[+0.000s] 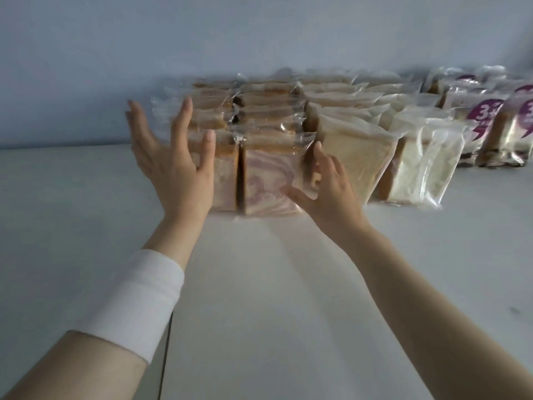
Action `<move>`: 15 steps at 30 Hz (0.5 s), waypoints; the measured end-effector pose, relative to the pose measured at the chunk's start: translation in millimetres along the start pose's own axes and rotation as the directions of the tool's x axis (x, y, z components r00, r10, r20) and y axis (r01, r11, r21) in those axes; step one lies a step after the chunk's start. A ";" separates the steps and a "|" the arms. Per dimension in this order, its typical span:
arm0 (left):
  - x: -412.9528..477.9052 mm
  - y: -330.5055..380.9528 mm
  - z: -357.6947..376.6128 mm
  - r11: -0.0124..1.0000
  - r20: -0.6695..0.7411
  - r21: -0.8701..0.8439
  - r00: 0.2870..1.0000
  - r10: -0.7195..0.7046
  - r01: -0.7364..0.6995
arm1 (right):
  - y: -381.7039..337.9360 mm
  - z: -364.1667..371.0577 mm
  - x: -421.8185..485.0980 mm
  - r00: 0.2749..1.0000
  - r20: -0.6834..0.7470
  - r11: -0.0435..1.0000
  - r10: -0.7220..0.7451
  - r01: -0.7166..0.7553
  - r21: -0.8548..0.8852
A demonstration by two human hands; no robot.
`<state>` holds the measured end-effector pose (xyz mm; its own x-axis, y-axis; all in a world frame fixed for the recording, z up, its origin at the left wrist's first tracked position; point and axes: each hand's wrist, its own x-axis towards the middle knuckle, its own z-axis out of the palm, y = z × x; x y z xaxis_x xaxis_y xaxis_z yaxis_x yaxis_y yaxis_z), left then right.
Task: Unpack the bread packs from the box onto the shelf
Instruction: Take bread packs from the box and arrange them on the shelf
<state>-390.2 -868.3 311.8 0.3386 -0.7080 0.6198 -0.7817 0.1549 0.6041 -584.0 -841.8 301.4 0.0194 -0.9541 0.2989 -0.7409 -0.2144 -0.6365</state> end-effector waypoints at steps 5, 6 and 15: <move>7.7 76.3 4.2 0.862 0.175 0.027 0.851 0.495 -0.507 | 40.5 -62.4 -13.2 0.958 -0.195 0.951 -0.212 0.156 -0.268; 7.9 93.4 12.6 0.803 0.314 0.024 0.767 0.560 -0.596 | 50.6 -72.7 -13.4 0.954 -0.206 0.940 -0.220 0.150 -0.308; 8.6 133.2 89.6 0.706 0.746 0.221 0.583 0.322 -0.673 | 100.6 -84.5 9.3 0.971 0.014 0.811 -0.238 0.206 -0.548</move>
<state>-538.3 -915.5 352.7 -0.4449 -0.8768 0.1823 -0.8955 0.4332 -0.1018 -715.1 -854.6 300.2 0.2045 -0.8786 0.4315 -0.9645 -0.2562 -0.0645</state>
